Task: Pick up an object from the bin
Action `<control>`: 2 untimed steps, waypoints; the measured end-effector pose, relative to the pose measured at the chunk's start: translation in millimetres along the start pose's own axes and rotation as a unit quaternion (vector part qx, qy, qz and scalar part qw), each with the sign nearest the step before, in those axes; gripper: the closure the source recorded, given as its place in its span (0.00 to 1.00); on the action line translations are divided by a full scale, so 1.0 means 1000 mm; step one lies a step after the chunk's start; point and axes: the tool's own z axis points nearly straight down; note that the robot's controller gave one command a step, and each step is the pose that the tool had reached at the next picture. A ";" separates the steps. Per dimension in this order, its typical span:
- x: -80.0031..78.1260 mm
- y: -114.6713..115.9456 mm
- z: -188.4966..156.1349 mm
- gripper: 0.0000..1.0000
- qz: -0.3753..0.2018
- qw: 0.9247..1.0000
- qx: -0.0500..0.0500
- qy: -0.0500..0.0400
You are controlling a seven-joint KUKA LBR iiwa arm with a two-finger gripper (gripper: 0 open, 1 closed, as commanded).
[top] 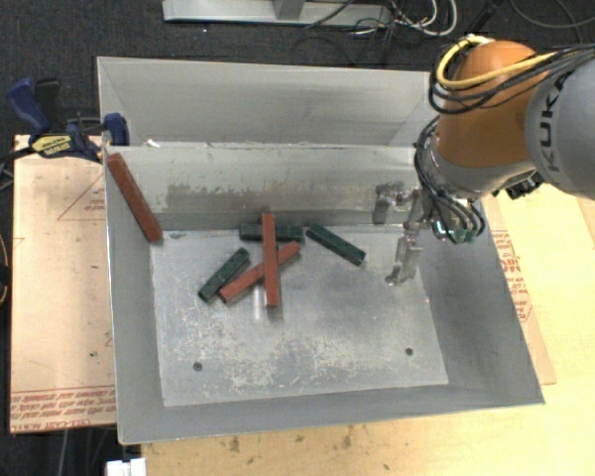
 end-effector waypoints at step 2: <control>-0.031 0.032 0.102 1.00 0.018 1.000 0.000 -0.005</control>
Offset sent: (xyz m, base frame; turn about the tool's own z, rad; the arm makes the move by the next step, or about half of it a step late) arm 0.0298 0.0305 -0.1025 0.0385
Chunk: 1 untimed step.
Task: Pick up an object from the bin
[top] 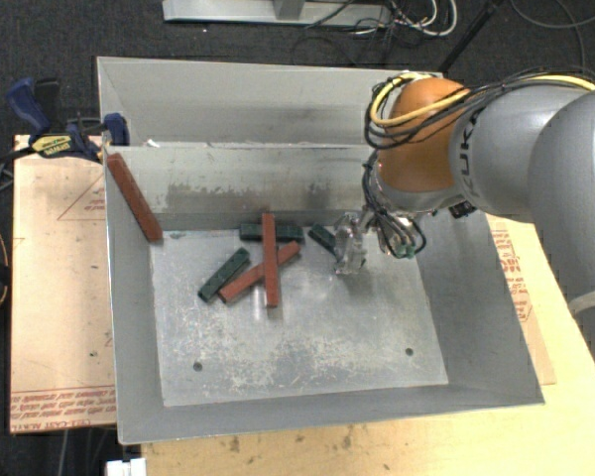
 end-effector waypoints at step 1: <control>0.000 0.000 0.000 0.00 0.000 1.000 0.000 0.000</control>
Offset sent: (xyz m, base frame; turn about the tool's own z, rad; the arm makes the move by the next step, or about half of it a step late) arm 0.0000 0.0000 0.0000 0.0000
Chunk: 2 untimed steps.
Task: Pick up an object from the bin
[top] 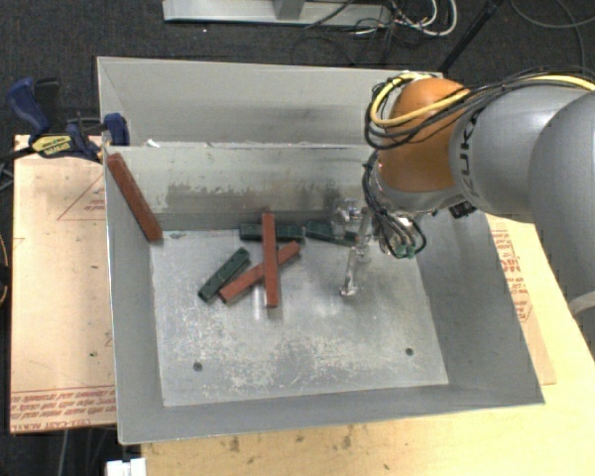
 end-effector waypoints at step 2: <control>-0.005 0.046 0.004 1.00 0.138 0.990 -0.001 -0.004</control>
Offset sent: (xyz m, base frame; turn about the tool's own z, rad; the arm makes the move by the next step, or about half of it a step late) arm 0.0036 0.0447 -0.0071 0.2806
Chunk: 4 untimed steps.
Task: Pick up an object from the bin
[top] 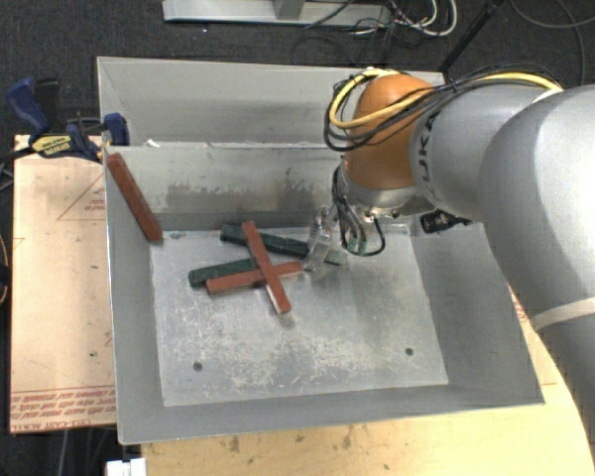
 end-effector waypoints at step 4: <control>0.004 0.004 -0.082 0.00 0.010 1.000 0.002 0.004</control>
Offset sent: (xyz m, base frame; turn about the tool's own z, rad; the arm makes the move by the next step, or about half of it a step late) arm -0.0269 -0.0020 0.1821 -0.0256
